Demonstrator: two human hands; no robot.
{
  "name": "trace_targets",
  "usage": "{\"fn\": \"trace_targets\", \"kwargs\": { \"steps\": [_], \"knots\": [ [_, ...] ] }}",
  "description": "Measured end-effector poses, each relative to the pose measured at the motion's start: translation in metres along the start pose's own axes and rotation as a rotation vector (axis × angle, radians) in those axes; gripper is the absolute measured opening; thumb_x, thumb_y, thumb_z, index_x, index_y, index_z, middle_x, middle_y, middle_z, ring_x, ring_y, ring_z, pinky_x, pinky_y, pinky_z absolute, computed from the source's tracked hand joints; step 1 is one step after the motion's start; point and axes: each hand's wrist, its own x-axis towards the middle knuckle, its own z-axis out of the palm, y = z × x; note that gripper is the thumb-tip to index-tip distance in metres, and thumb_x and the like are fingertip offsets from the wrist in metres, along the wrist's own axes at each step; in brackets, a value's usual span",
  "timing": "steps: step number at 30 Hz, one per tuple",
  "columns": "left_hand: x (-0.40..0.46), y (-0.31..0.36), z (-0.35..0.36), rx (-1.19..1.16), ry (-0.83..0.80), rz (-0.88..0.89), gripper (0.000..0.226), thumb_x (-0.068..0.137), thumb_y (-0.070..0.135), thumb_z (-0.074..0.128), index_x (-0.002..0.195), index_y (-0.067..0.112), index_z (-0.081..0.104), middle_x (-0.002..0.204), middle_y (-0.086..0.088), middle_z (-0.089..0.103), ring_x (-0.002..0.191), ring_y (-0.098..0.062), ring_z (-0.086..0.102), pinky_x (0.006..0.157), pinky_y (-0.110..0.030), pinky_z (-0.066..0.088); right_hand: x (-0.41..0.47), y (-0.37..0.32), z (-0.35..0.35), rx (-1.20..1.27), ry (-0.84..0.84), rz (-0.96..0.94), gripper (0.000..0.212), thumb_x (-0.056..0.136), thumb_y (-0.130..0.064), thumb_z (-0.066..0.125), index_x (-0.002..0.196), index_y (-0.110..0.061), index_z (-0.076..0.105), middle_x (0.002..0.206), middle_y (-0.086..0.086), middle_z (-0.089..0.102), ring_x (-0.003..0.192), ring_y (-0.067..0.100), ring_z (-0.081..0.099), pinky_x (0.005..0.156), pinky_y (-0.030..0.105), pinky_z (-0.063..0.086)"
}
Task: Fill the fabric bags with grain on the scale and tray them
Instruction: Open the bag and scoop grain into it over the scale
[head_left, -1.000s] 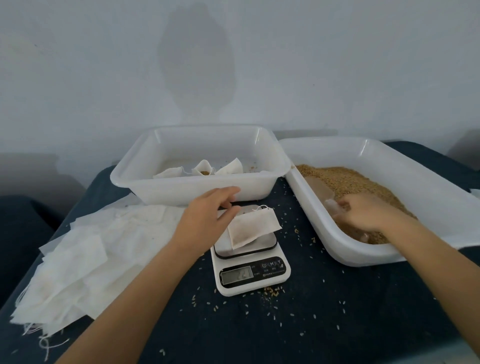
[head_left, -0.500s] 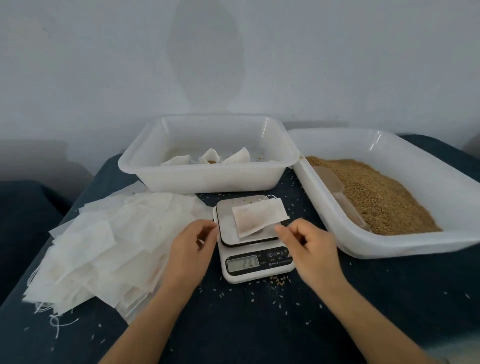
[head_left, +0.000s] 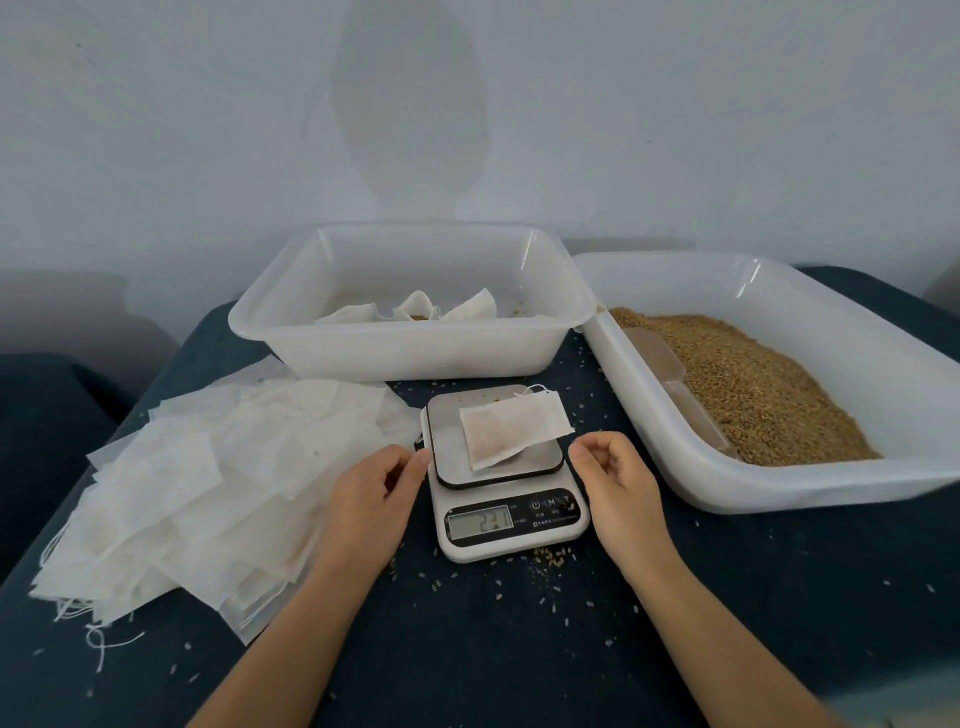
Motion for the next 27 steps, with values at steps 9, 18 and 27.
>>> {"fn": "trace_targets", "kwargs": {
  "steps": [9,18,27],
  "knots": [
    [-0.003,0.003,-0.001,0.010,-0.008,-0.023,0.039,0.088,0.048,0.049,0.069,0.014,0.057,0.065,-0.012,0.056,0.048,-0.004,0.038,0.047,-0.016,0.033,0.026,-0.033,0.002,-0.126,-0.130,0.029,0.013,0.084,-0.051,0.064,0.089,-0.040,0.059,0.090,-0.019,0.066,0.078,-0.011,0.059,0.063,0.010,0.037],
    [-0.005,0.007,-0.003,-0.023,-0.008,0.006,0.038,0.090,0.040,0.052,0.069,0.009,0.057,0.055,-0.005,0.051,0.045,-0.004,0.035,0.046,-0.015,0.033,0.084,-0.071,0.023,-0.398,-0.257,0.116,0.039,0.081,-0.023,0.071,0.114,-0.013,0.051,0.100,0.000,0.055,0.083,0.011,0.056,0.058,0.018,0.046],
    [-0.004,0.007,-0.003,-0.029,-0.042,0.036,0.036,0.089,0.043,0.052,0.063,0.018,0.053,0.048,0.010,0.046,0.045,-0.003,0.039,0.048,-0.014,0.035,0.105,-0.171,0.035,-0.732,-0.586,-0.368,0.036,0.083,-0.015,0.072,0.117,-0.023,0.068,0.088,-0.017,0.058,0.083,-0.002,0.055,0.066,-0.001,0.036]
  ]
}}
